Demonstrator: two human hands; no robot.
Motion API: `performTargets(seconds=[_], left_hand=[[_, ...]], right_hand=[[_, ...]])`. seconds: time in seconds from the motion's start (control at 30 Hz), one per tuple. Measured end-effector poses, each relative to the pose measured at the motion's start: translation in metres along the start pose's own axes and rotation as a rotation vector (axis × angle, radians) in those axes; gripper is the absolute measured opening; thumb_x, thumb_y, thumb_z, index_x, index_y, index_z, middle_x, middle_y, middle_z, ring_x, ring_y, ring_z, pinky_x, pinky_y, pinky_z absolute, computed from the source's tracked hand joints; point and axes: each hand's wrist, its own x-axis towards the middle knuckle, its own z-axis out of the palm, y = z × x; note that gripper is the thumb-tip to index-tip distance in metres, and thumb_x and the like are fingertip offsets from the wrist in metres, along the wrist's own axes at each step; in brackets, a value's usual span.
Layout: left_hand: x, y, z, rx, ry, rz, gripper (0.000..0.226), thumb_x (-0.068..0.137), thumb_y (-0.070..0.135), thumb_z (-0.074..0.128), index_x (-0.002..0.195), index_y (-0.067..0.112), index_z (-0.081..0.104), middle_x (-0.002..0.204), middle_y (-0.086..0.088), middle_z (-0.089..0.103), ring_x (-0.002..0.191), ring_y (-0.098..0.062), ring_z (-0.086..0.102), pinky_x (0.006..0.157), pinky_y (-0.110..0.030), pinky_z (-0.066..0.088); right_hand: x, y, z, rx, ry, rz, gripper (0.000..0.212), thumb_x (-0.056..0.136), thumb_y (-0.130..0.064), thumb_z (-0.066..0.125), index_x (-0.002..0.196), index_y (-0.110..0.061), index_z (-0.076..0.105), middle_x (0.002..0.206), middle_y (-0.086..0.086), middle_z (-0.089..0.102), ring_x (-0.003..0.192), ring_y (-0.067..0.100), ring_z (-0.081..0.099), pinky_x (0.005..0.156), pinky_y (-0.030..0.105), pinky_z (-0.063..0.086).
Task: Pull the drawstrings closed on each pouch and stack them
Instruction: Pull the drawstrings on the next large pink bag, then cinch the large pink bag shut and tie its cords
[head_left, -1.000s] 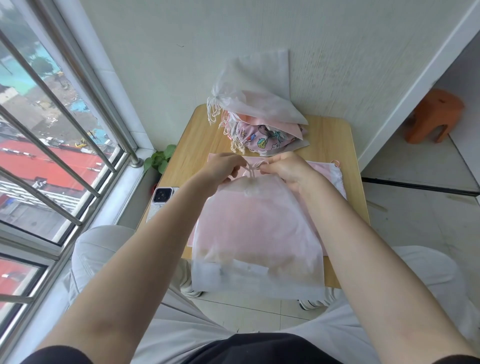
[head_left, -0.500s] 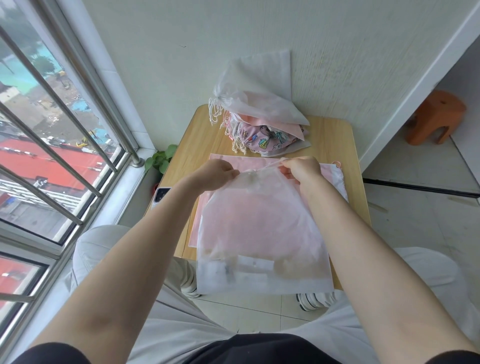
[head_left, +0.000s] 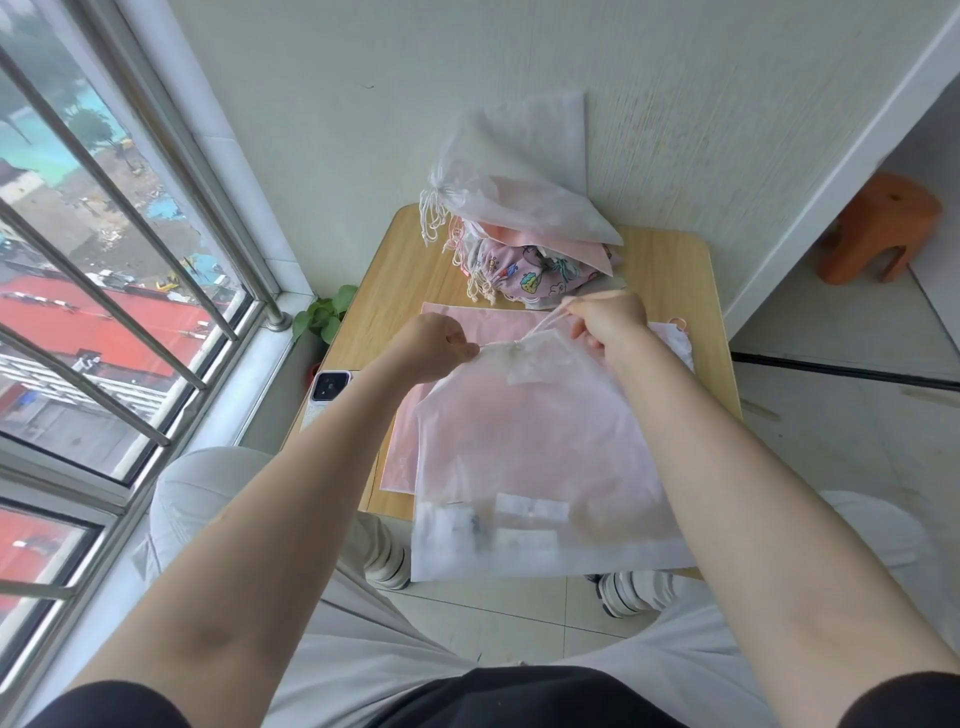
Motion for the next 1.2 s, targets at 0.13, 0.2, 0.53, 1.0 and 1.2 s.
performTargets(seconds=[0.13,0.2,0.53,1.0,1.2], left_hand=[[0.006,0.024,-0.010,-0.203,-0.049,0.094,0.027,0.083,0.038,0.062,0.108,0.030,0.067,0.108,0.004,0.062,0.101,-0.015,0.058,0.094,-0.030,0.045],[0.014,0.035,-0.015,-0.119,-0.119,0.119,0.042,0.079,0.048,0.070,0.117,0.032,0.066,0.110,0.008,0.059,0.106,-0.014,0.056,0.100,-0.031,0.042],[0.073,0.074,-0.056,-0.268,0.137,0.004,0.046,0.081,0.027,0.067,0.052,0.016,0.034,0.055,0.002,0.032,0.056,-0.016,0.034,0.048,-0.026,0.023],[0.158,0.045,-0.068,-1.396,0.450,-0.402,0.018,0.090,0.010,0.064,0.077,0.002,0.055,0.079,-0.012,0.063,0.060,-0.021,0.070,0.076,-0.033,0.061],[0.144,0.041,-0.067,-1.370,0.248,-0.297,0.039,0.088,0.021,0.070,0.119,0.001,0.057,0.090,-0.007,0.063,0.083,-0.019,0.067,0.076,-0.031,0.055]], right_hand=[[-0.006,-0.041,0.006,0.009,-0.156,-0.065,0.013,0.085,-0.008,0.061,0.075,-0.010,0.070,0.055,0.006,0.066,0.034,0.013,0.042,0.035,0.013,0.024],[-0.009,-0.061,0.011,-0.003,-0.199,-0.113,0.013,0.085,-0.009,0.059,0.077,-0.012,0.069,0.061,0.006,0.070,0.033,0.012,0.042,0.036,0.014,0.026],[0.028,-0.120,0.010,0.045,-0.058,-0.428,0.032,0.086,-0.008,0.057,0.117,-0.012,0.064,0.103,0.004,0.071,0.082,0.015,0.068,0.075,0.027,0.054],[0.089,-0.098,0.026,-0.744,-0.102,-0.511,0.069,0.083,-0.057,0.062,0.143,-0.031,0.038,0.143,0.003,0.040,0.131,0.027,0.039,0.105,0.044,0.033],[0.092,-0.082,0.031,-0.785,-0.012,-0.516,0.057,0.089,-0.022,0.060,0.143,-0.025,0.040,0.140,0.006,0.042,0.127,0.030,0.042,0.098,0.041,0.036]])
